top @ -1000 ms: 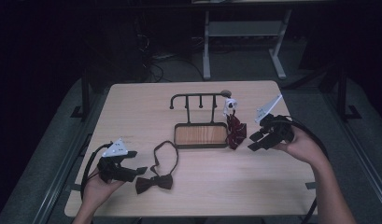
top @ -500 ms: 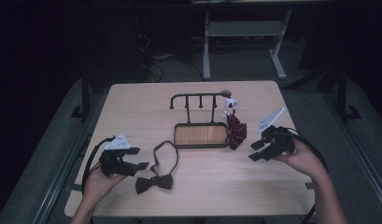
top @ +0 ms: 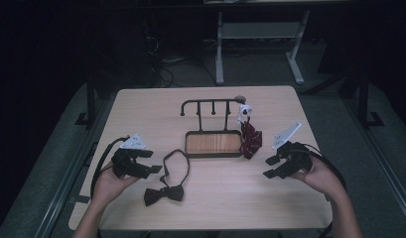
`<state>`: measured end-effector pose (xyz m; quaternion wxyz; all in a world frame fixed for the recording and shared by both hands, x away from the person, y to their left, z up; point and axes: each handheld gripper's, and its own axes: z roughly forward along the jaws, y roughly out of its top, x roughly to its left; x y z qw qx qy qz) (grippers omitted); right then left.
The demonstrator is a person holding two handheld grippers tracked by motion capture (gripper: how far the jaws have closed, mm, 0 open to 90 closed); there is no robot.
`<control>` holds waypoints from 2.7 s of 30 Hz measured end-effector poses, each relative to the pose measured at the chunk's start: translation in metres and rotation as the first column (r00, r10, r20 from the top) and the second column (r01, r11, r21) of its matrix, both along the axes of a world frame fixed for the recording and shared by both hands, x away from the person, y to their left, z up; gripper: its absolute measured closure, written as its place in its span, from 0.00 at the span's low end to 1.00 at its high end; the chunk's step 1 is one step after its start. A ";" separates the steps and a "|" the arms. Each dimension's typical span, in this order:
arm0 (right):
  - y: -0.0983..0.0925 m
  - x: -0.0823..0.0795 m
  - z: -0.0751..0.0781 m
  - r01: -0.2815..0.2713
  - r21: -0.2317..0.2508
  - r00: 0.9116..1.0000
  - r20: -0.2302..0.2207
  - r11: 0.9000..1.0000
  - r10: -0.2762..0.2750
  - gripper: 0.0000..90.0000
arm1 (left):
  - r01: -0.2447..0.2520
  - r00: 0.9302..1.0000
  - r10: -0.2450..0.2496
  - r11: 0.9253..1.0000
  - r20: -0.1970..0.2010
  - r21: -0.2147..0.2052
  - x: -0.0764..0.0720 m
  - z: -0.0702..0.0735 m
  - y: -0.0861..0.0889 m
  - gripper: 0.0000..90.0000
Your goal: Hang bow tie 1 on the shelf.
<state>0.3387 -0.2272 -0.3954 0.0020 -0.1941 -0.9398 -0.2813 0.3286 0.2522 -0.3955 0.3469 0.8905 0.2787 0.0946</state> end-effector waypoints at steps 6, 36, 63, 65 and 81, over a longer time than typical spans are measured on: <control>-0.003 -0.002 -0.002 0.010 0.004 1.000 0.001 1.000 -0.010 0.52 | 0.017 0.999 -0.016 0.999 -0.038 0.034 0.014 -0.004 -0.006 0.40; -0.005 -0.006 -0.011 -0.001 -0.004 1.000 0.006 1.000 0.001 0.48 | 0.037 0.990 -0.020 0.992 -0.140 0.121 0.062 -0.031 -0.033 0.60; -0.005 -0.007 -0.010 -0.003 0.004 1.000 0.010 1.000 0.003 0.48 | 0.034 0.982 0.005 0.978 -0.187 0.204 0.075 -0.046 -0.032 0.85; -0.006 -0.007 -0.009 0.003 0.006 1.000 0.007 1.000 -0.003 0.48 | 0.028 0.982 0.011 0.979 -0.188 0.202 0.075 -0.047 -0.032 0.86; -0.006 -0.007 -0.010 0.001 0.010 1.000 0.004 1.000 -0.001 0.47 | 0.048 0.978 -0.006 0.980 -0.208 0.195 0.077 -0.049 -0.030 0.99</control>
